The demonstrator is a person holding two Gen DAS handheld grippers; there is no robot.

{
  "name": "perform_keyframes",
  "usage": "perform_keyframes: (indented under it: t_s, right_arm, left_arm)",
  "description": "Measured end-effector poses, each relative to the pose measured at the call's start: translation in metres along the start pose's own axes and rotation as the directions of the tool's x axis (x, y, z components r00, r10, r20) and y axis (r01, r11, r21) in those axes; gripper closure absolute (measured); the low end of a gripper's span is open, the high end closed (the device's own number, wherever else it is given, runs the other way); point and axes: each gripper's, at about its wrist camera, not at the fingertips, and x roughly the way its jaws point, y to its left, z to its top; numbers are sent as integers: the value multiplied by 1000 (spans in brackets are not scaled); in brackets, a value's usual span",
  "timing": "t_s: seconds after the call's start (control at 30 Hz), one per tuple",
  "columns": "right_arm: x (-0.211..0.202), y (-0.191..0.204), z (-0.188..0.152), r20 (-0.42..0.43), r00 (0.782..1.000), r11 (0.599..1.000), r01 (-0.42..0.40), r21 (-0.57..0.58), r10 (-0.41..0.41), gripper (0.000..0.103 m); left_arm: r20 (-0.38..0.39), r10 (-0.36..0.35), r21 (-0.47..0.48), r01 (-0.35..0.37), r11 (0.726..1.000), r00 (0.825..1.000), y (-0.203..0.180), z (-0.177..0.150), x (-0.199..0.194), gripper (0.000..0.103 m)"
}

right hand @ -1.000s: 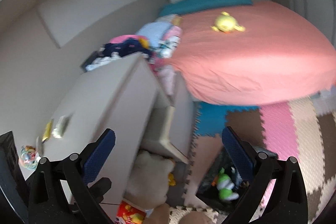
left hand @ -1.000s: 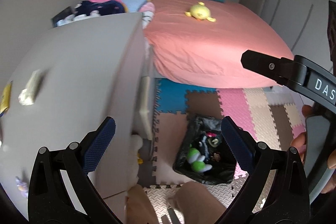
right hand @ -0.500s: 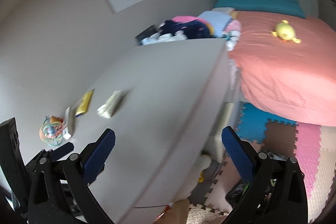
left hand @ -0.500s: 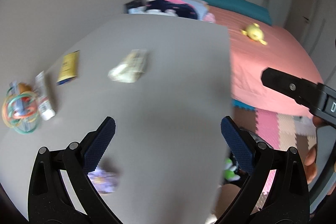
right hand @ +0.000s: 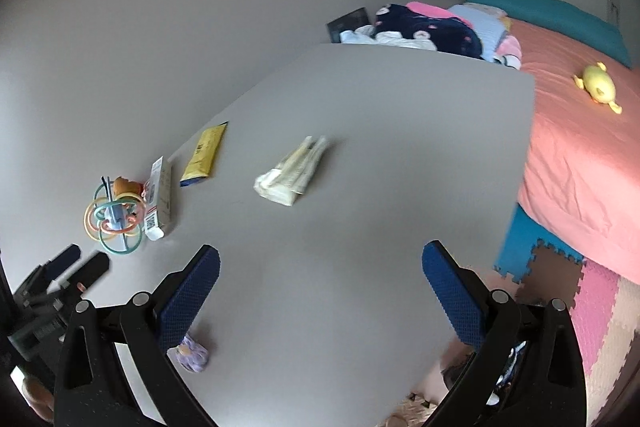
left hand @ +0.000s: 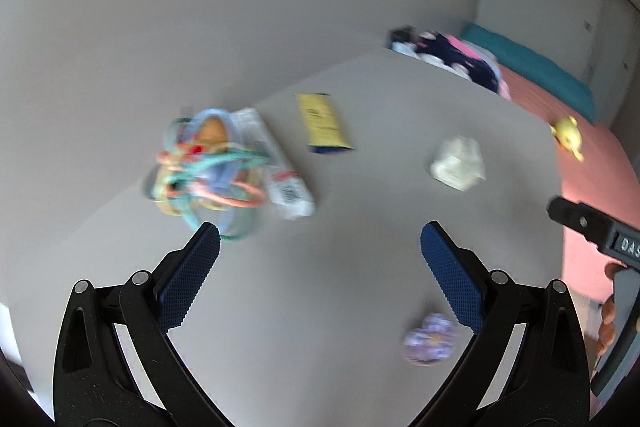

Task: Collect trash
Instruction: 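Move both tools back over the desk toward the remaining items, then close the right gripper on the crumpled white paper and lift it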

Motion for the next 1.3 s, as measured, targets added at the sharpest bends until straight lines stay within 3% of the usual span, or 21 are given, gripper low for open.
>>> perform_keyframes:
  t_s: [0.23, 0.53, 0.67, 0.77, 0.83, 0.93, 0.97, 1.07, 1.3]
  right_arm:
    - [20, 19, 7, -26, 1000, 1000, -13, -13, 12, 2]
    - [62, 22, 38, -54, 997, 999, 47, 20, -46, 3]
    - [91, 25, 48, -110, 993, 998, 52, 45, -47, 15]
    - [108, 28, 53, -139, 986, 995, 93, 45, -86, 35]
    - [118, 30, 54, -157, 981, 993, 116, 32, -109, 40]
    - [131, 30, 52, -186, 976, 993, 120, 14, -116, 64]
    - [135, 30, 50, -196, 974, 993, 117, 13, -112, 81]
    - [137, 29, 48, -195, 975, 994, 109, 1, -107, 95]
    - [130, 25, 43, -191, 980, 998, 55, 21, -50, 96]
  left_arm:
    - [-7, 48, -107, -48, 993, 999, 62, 10, 8, 6]
    - [-29, 60, -140, -63, 988, 998, 86, 2, 16, 6]
    - [-32, 58, -128, -62, 990, 998, 86, 1, 19, 6]
    - [-39, 57, -128, -61, 990, 998, 87, 2, 24, 6]
    - [-51, 39, -137, -46, 989, 998, 88, -1, 26, 6]
    - [-52, 31, -120, -37, 992, 998, 84, -6, 26, 6]
    - [-55, 31, -114, -37, 993, 998, 81, -8, 27, 6]
    - [-67, 19, -106, -27, 994, 998, 75, -12, 28, 6]
    - [-67, 41, -84, -46, 995, 997, 64, -10, 33, 6]
